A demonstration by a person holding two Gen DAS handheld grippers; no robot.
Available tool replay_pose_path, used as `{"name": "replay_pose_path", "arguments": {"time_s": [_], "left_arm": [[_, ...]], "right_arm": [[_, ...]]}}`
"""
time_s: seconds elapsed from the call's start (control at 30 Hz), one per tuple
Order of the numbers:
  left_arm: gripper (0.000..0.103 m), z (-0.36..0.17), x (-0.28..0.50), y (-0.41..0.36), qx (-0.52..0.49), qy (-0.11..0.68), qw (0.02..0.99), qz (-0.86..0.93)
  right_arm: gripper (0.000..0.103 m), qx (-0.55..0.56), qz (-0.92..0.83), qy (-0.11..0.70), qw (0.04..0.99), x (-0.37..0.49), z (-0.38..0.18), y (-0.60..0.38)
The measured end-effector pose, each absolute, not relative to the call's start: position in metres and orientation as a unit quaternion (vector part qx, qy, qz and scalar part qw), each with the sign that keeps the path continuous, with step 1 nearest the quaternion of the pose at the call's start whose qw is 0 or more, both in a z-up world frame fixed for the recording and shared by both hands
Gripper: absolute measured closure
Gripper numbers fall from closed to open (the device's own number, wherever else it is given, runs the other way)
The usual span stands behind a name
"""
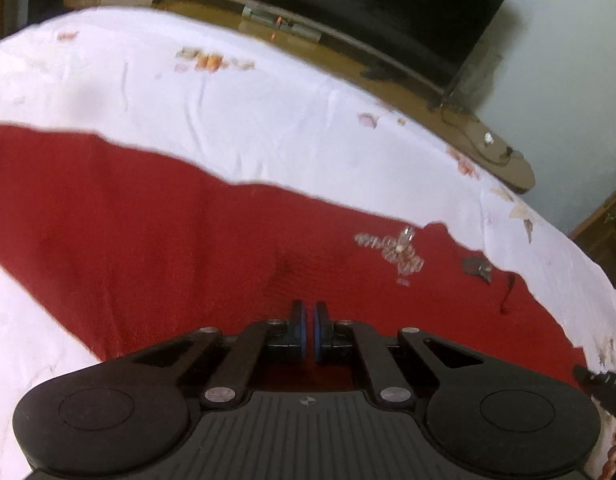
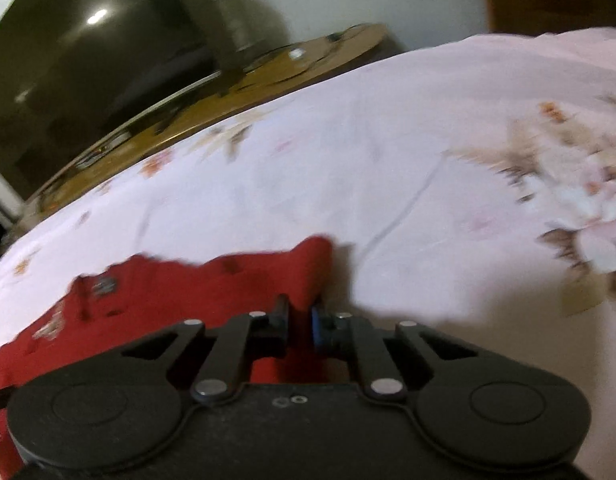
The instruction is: Fold small clothes
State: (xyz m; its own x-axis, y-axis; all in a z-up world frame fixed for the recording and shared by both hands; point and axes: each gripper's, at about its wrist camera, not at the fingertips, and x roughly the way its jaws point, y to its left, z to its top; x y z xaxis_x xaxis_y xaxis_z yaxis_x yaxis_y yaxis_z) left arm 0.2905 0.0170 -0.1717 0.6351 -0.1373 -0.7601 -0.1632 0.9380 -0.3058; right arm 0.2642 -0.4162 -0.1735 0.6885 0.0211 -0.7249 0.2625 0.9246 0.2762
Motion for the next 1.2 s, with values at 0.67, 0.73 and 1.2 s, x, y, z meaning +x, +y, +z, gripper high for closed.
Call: {"name": "replay_pose_path", "arguments": {"time_s": [0.67,0.73,1.2], "left_arm": [[0.099,-0.176,0.295,0.004,-0.151,0.442,0.884,0.014],[0.099,-0.174,0.295,0.004,-0.154,0.441,0.884,0.017],[0.004,-0.141,0.252,0.067,-0.19,0.412,0.887,0.081]], "right_arm": [[0.073,0.097,-0.041,0.372,0.922,0.251,-0.161,-0.378],[0.073,0.078,-0.036,0.396,0.914,0.254,-0.172,-0.37],[0.046,0.068,-0.023,0.316,0.946,0.233,-0.121,-0.337]]}}
